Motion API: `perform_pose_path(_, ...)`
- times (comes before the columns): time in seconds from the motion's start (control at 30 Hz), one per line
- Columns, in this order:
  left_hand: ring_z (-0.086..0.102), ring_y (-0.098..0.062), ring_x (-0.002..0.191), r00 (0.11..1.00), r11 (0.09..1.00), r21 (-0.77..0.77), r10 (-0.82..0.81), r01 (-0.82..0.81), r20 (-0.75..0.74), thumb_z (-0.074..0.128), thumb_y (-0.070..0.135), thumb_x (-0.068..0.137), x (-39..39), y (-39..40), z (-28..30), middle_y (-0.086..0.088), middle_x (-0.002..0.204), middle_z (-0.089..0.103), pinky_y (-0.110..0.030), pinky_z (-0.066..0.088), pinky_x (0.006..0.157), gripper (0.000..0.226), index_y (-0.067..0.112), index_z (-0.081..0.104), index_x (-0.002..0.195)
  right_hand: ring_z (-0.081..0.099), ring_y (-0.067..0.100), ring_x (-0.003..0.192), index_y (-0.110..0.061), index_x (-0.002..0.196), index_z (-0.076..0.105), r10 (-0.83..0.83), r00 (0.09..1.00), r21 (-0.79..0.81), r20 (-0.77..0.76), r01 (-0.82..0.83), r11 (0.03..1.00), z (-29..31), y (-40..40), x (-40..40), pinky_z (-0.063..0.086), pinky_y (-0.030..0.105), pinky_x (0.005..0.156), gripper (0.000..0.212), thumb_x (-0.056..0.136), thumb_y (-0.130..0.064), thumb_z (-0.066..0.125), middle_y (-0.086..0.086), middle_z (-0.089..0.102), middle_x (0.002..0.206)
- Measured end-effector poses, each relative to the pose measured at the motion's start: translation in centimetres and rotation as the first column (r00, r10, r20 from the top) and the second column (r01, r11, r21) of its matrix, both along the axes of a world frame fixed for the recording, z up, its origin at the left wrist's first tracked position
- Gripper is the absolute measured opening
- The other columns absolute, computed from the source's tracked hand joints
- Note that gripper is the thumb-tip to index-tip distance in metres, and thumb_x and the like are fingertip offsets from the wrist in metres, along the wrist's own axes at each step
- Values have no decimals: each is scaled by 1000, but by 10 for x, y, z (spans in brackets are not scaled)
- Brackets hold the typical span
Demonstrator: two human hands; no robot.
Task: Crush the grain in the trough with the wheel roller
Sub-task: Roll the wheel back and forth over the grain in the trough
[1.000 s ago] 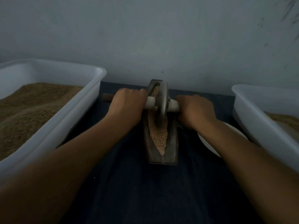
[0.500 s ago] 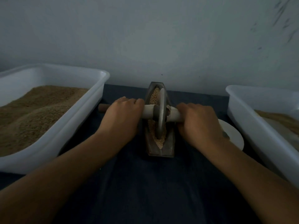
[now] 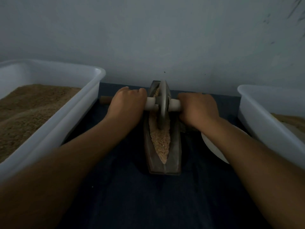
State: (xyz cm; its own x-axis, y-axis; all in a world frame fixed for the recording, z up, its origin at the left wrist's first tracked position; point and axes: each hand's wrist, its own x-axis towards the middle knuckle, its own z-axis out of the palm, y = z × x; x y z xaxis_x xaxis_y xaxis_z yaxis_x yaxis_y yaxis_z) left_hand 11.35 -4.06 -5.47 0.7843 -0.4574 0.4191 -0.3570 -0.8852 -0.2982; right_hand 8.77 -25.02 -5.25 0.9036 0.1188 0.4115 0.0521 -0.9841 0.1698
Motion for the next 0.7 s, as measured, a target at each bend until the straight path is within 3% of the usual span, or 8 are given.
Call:
perform_pose_path(0.2,65,-28,94,995,996,22,82,-81,-62,56,14,94,26,-12,13,-10,104,67,-35,46,74,18,12,53,111,63,25,92,-29,106,65,-59,982,59,-179,71,996,10,-3,33,38,28,62,27,81,-35,69,3,66,105)
perform_pose_path(0.4,64,-25,88,999,999,-8,39,-39,-7,58,15,91,14,-9,5,-7,98,68,-32,38,72,14,14,52,103,63,25,89,-32,96,63,-44,991,109,-126,58,992,2,-5,16,34,28,61,19,79,-35,68,1,66,99)
perform_pose_path(0.57,61,-18,76,999,997,-64,-36,37,24,61,19,87,-9,-1,-4,0,88,66,-32,39,96,24,22,37,91,63,25,79,-32,94,59,16,1000,91,13,-17,996,-8,-2,-21,25,29,56,20,77,-37,69,-4,66,85)
perform_pose_path(0.7,61,-15,77,998,988,-138,-64,67,28,69,21,81,-33,2,-6,3,86,65,-34,33,110,26,22,49,97,61,25,70,-30,93,57,50,996,64,80,-55,996,-13,2,-47,25,30,58,19,79,-33,68,-3,63,79)
